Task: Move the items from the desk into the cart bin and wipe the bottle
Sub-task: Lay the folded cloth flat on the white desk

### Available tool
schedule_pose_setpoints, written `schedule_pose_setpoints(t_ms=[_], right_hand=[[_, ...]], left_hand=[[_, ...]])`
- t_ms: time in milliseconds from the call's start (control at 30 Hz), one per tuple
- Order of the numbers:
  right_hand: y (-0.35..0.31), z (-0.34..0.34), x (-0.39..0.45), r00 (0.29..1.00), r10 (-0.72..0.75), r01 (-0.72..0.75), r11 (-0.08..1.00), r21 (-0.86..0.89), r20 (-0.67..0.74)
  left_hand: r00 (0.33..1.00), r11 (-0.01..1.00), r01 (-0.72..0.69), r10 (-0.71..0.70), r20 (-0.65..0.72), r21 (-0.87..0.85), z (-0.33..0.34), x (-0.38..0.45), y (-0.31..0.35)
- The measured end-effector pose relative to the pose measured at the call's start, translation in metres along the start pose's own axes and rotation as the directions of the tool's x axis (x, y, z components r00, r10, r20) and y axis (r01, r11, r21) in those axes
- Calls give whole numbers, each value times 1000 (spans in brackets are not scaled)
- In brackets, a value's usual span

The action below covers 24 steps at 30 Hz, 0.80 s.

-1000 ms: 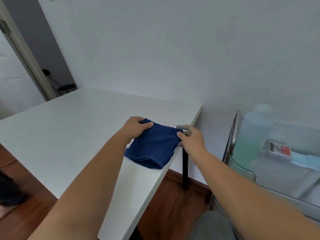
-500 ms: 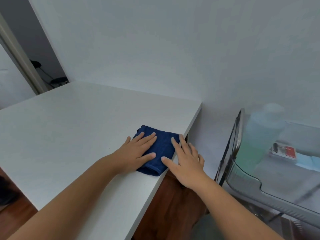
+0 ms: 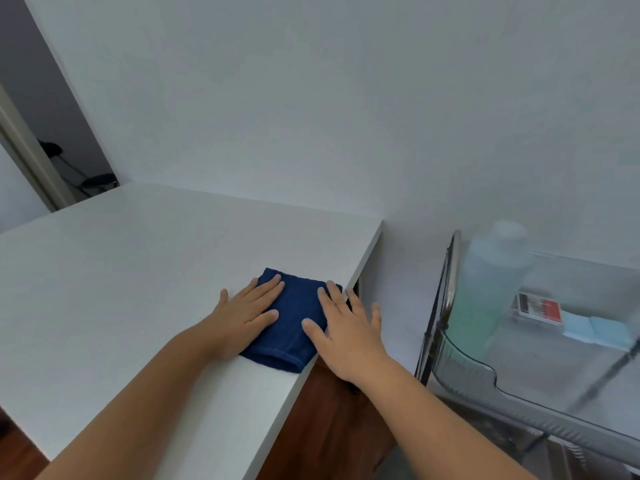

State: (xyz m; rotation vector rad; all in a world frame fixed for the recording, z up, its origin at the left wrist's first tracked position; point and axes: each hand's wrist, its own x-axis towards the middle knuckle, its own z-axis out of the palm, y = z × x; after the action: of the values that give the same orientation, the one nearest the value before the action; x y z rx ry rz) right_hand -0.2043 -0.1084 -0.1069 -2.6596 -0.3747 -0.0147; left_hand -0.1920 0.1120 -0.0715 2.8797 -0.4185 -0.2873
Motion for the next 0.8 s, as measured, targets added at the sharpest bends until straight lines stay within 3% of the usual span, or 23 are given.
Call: schedule_pose_setpoints(t_ms=[133,233,367,500,600,667,800], right_hand=[[2,-4,-4,1000,-2,1,997,76,9],[2,-22,-8,997,-20,33,981,192,-71],[9,-78,-16,952,-40,127,954,273,-303],[36,-154,-34,826,-37,229,934,274,-562],[66,-202,-43,754,39,149,962,229,-656],[88,-224,-43,765,73,25,990,142,-640],[122,-239,-42,889,71,-118,990,-76,-453]], left_hand=[[999,999,34,-34,-10,-7,0,1,3],[996,999,52,-51,-77,6,-4,6,22],[963,981,-158,128,-239,-113,-18,16,68],[912,885,-359,267,-311,-297,-37,36,129],[886,802,-429,285,-366,-416,-40,57,178],[885,774,-437,280,-371,-458,-33,70,207],[917,738,-390,252,-311,-551,-5,88,249]])
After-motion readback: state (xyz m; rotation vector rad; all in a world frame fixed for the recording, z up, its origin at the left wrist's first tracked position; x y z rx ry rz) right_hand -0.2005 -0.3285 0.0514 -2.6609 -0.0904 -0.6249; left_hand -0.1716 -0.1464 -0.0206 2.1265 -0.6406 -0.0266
